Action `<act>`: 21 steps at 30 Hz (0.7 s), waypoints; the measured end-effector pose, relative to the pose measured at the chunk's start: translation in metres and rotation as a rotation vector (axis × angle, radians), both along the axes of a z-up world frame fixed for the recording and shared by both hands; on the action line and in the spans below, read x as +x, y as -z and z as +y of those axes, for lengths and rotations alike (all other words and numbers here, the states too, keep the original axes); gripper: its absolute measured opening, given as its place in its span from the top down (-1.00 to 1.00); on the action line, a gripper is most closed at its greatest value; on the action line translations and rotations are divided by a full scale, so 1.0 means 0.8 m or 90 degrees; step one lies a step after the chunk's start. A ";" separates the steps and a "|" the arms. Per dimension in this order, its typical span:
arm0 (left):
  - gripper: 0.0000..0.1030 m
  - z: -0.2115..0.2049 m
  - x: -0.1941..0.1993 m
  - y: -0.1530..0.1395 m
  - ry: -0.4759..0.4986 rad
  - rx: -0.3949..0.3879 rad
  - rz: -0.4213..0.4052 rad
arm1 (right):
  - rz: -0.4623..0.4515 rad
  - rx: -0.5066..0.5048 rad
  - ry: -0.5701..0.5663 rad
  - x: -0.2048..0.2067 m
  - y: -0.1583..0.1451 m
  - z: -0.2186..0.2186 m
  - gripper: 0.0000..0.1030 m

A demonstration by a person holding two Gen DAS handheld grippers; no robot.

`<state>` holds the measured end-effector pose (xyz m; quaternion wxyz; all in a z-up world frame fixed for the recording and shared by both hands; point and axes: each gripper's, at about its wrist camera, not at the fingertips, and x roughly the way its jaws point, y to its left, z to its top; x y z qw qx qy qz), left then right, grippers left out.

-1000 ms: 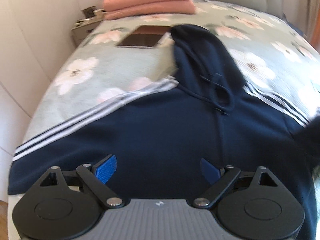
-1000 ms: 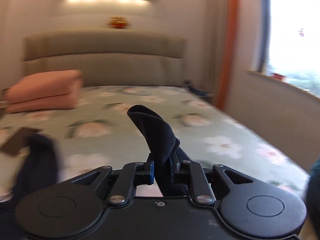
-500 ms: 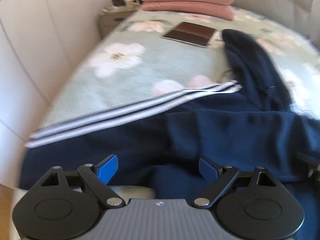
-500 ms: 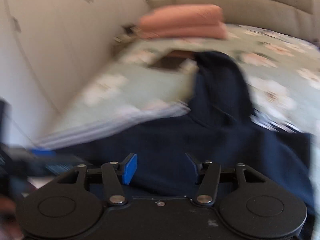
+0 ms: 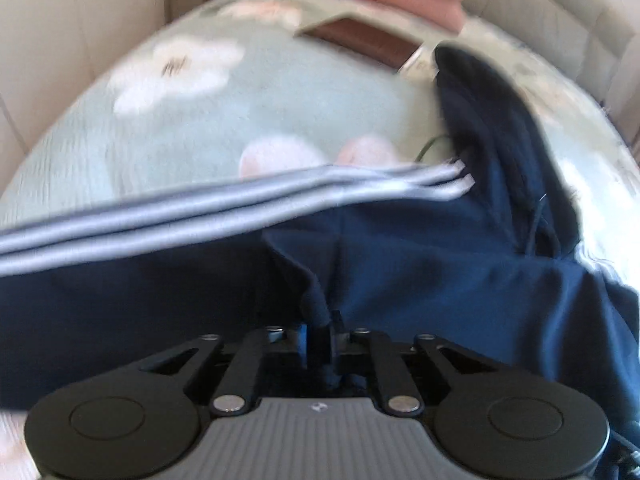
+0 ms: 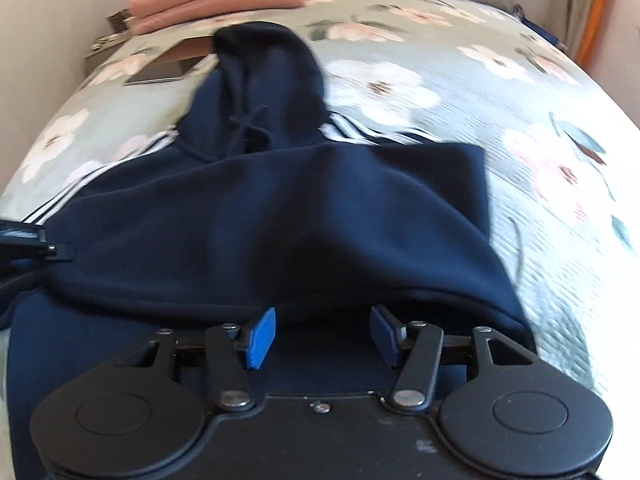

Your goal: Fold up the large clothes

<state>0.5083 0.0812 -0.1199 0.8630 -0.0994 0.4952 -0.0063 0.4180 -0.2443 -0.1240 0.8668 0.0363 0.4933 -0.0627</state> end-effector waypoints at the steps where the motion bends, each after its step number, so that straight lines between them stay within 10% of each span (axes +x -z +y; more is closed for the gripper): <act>1: 0.82 0.003 -0.004 -0.016 -0.001 -0.018 -0.034 | -0.008 -0.012 -0.008 -0.002 -0.003 0.006 -0.27; 5: 0.82 0.018 -0.016 -0.081 -0.010 -0.017 -0.136 | -0.021 -0.042 -0.018 -0.005 -0.011 0.014 -0.27; 10: 0.65 0.038 0.003 -0.020 0.001 0.072 0.035 | -0.016 -0.046 -0.003 0.000 -0.010 0.004 -0.28; 14: 0.58 0.059 -0.035 -0.033 -0.046 0.035 -0.052 | -0.061 -0.090 0.033 0.014 -0.020 -0.015 -0.24; 16: 0.47 0.051 -0.045 -0.050 -0.034 0.043 -0.103 | -0.081 -0.093 0.042 0.030 -0.021 -0.024 -0.08; 18: 0.49 0.031 -0.038 -0.053 0.023 0.005 -0.114 | -0.085 -0.074 0.040 0.049 -0.013 -0.029 0.48; 21: 0.71 0.001 -0.025 -0.021 0.097 -0.066 -0.064 | -0.023 -0.002 0.044 0.077 0.025 -0.035 0.64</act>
